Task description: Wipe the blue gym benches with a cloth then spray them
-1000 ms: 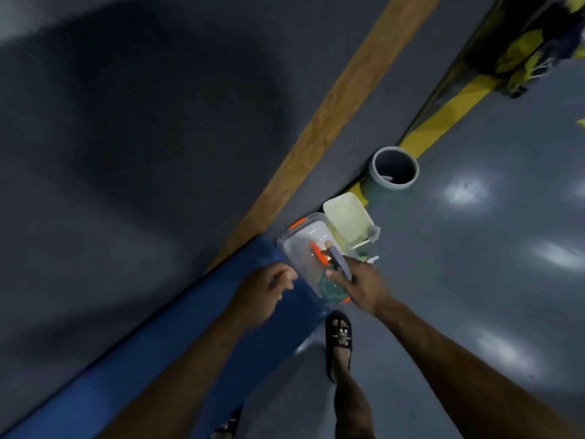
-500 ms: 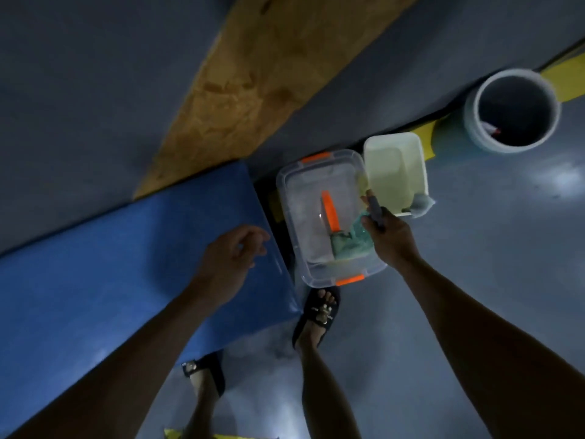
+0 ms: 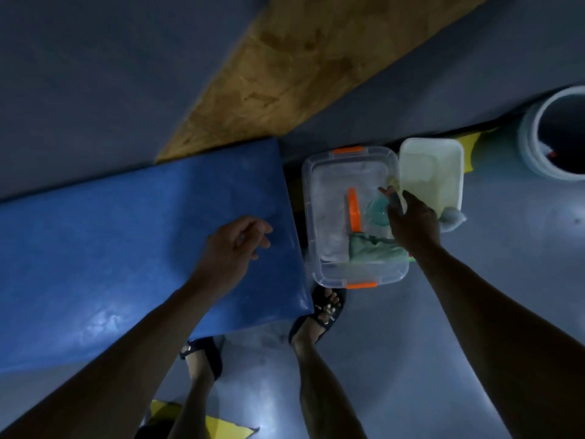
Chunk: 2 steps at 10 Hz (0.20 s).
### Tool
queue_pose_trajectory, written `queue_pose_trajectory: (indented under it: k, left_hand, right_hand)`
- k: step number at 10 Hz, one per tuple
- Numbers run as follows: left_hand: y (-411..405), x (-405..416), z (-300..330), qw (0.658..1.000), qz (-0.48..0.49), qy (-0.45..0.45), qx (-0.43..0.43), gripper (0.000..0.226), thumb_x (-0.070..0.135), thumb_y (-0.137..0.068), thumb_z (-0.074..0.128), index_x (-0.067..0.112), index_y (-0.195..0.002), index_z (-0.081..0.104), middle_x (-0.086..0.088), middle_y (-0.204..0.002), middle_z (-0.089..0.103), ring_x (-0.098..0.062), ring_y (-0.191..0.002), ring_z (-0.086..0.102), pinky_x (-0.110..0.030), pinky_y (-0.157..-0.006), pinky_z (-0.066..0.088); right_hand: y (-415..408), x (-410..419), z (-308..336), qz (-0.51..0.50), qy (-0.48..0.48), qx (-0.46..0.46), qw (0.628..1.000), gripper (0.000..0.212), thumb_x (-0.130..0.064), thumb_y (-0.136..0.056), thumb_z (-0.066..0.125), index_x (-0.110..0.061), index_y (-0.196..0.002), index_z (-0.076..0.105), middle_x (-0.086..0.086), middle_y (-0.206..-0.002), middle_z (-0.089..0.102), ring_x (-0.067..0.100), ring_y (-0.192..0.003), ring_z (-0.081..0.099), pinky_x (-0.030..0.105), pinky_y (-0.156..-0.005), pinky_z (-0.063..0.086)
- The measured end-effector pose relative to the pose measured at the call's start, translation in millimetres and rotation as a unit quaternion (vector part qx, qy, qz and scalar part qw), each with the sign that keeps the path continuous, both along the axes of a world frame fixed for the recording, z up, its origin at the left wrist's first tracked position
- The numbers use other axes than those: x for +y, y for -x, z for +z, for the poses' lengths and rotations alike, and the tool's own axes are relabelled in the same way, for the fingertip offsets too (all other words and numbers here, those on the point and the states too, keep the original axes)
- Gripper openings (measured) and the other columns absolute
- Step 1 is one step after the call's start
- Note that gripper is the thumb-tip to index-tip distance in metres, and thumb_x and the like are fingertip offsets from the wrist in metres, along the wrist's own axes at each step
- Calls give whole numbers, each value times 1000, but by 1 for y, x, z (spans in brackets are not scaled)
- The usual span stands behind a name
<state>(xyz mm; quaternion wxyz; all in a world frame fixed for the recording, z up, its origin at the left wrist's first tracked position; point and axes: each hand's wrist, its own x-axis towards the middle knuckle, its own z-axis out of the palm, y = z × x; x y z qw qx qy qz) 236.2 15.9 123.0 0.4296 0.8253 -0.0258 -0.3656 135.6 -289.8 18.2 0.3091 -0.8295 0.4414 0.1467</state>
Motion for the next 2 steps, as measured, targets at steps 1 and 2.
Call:
queue_pose_trajectory:
  k: [1, 2]
  left_hand:
    - [-13, 14, 41, 999, 17, 29, -9, 23, 39, -100, 51, 26, -93, 69, 7, -83, 74, 3, -69, 64, -12, -61, 47]
    - [-21, 31, 99, 996, 41, 73, -25, 29, 46, -95, 51, 24, -88, 69, 9, -77, 74, 3, -65, 64, -11, -58, 46]
  right_hand:
    - [-21, 17, 58, 36, -13, -52, 998, 35, -38, -95, 59, -14, -120, 68, 13, -119, 70, 33, -111, 65, 36, -91, 48]
    - [-41, 49, 125, 94, -74, -74, 990, 27, -34, -100, 57, -12, -103, 73, 10, -100, 74, 27, -95, 69, 27, -72, 46]
